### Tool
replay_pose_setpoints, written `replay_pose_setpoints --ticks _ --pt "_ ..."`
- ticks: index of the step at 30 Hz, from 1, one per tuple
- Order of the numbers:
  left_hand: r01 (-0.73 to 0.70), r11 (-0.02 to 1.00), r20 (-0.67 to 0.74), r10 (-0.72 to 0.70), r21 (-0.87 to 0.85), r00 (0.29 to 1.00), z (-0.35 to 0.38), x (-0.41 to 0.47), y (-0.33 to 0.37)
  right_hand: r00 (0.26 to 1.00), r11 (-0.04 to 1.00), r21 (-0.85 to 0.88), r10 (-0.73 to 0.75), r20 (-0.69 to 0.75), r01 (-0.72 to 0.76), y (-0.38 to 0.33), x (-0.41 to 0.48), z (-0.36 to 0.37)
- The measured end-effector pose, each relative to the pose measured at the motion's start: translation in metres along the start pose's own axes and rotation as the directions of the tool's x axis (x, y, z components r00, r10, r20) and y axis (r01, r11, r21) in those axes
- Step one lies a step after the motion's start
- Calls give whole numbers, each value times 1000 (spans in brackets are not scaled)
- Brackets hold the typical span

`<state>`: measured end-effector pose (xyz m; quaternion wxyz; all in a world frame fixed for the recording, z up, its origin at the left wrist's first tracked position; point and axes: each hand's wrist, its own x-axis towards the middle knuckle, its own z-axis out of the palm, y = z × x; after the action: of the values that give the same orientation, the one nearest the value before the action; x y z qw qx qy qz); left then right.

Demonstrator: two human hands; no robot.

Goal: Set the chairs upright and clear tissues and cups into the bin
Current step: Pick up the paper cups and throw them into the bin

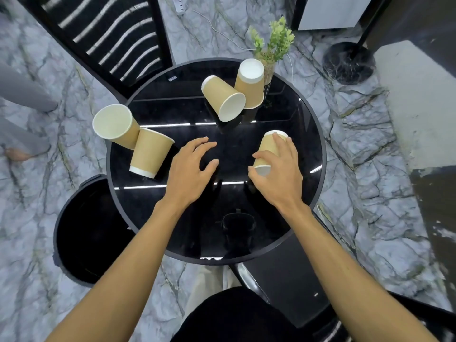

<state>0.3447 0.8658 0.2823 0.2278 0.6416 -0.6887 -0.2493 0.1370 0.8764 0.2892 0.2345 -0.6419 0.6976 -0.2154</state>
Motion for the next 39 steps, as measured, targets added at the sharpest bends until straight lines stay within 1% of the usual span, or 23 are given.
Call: replay_pose_setpoints --ticks 6,12,16,20,23,27,33,39 --pt "-12 1000 -29 11 -25 1000 -11 58 -2 1000 1000 6 7 -8 -7 -11 25 5" --pt "3 999 -27 -2 39 1000 -11 127 -9 999 999 4 47 -25 -47 -17 59 14" --pt "12 1000 43 -13 18 999 -6 160 -19 998 998 21 62 -23 -61 -19 76 23" --pt "99 994 133 -91 -53 987 3 179 -24 997 996 38 79 -20 -78 -20 87 30" --pt "119 986 164 -99 -118 981 8 184 -25 996 996 38 87 -23 -86 -20 91 32" --pt "72 979 124 -49 -193 991 11 180 -25 995 994 43 97 -23 -96 -20 94 32" --pt "30 980 90 -13 -198 996 5 161 -24 996 996 34 86 -20 -85 -24 89 26" --pt "48 976 21 -44 -214 999 -1 120 -18 999 998 30 50 -20 -49 -26 70 12"
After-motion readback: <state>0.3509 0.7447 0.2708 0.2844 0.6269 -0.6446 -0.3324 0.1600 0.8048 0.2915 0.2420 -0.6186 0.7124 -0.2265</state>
